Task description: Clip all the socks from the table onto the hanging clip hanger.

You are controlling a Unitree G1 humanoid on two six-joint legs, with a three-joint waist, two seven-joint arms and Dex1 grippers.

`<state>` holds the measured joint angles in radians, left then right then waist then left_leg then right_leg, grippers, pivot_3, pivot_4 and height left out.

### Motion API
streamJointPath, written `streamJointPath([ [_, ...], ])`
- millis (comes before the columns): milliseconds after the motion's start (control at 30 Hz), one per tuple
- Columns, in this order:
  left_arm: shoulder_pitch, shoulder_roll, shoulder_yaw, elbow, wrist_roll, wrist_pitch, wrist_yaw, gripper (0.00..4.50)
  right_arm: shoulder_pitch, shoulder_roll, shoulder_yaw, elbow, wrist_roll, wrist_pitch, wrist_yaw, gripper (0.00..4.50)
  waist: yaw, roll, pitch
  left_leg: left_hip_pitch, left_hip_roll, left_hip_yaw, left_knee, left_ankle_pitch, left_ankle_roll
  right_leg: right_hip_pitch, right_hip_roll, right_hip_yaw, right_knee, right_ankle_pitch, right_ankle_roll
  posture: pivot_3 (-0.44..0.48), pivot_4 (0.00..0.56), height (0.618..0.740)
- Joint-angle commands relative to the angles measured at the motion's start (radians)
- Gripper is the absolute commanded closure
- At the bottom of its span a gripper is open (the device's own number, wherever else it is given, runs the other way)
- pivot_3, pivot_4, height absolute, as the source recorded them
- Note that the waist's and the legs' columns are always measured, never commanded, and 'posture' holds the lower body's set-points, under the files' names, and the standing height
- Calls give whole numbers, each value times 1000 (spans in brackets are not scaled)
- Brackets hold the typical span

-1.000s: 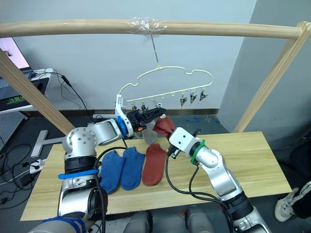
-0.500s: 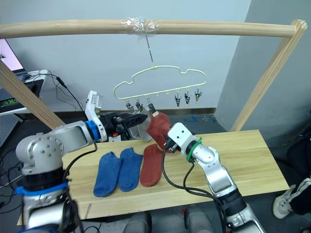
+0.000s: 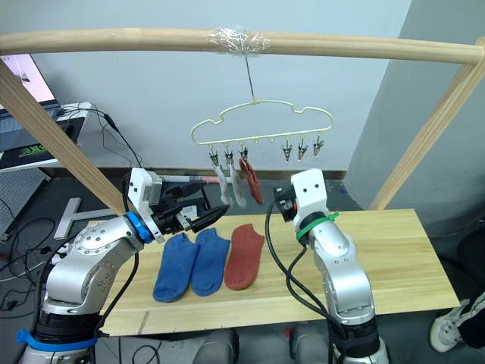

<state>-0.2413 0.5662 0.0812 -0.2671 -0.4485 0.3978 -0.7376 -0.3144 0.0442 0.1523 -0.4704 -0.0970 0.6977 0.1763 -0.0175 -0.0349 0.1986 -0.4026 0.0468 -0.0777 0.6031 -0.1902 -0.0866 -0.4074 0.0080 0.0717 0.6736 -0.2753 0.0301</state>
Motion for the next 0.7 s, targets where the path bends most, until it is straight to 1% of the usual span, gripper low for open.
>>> streamJointPath([
  [33, 2, 9, -17, -3, 40, -126, -62, 0, -29, 21, -20, 16, 5, -21, -49, 1892, 0, 0, 0, 0, 0, 0, -1, 0, 0, 0, 0, 0, 0, 0, 0, 112, 169, 740],
  [100, -3, -5, -18, 6, 40, -138, -63, 0, -45, 28, -29, 48, 7, -32, -71, 2374, 1, 0, 0, 0, 0, 0, -3, 0, 0, -1, 0, 0, 0, 0, 1, 114, 171, 740],
  [400, -25, -32, -29, 4, 39, -142, -44, 0, -143, 39, -74, 198, 33, -101, -104, 2374, -1, 0, 0, 0, 0, 0, -7, 0, 0, -3, 1, -1, 1, 0, 4, 122, 171, 740],
  [633, -42, -24, -27, 0, 35, -143, -45, 0, -259, 46, -84, 377, 69, -199, -90, 2374, -1, 0, 0, 0, 0, 0, -7, 0, 0, -3, 1, -1, 2, 0, 4, 122, 171, 740],
  [667, -47, -24, -31, -1, 37, -137, -42, 0, -274, 50, -89, 406, 72, -213, -94, 2374, -1, 0, 0, 0, 0, 0, -7, 0, 0, -3, 1, -1, 2, 0, 4, 148, 172, 740],
  [700, -58, -29, -30, -4, 32, -124, -30, 0, -290, 53, -95, 435, 75, -228, -98, 2374, 0, 0, 0, 0, 0, 0, -7, 0, 0, -3, 1, -1, 2, 0, 4, 148, 172, 740],
])
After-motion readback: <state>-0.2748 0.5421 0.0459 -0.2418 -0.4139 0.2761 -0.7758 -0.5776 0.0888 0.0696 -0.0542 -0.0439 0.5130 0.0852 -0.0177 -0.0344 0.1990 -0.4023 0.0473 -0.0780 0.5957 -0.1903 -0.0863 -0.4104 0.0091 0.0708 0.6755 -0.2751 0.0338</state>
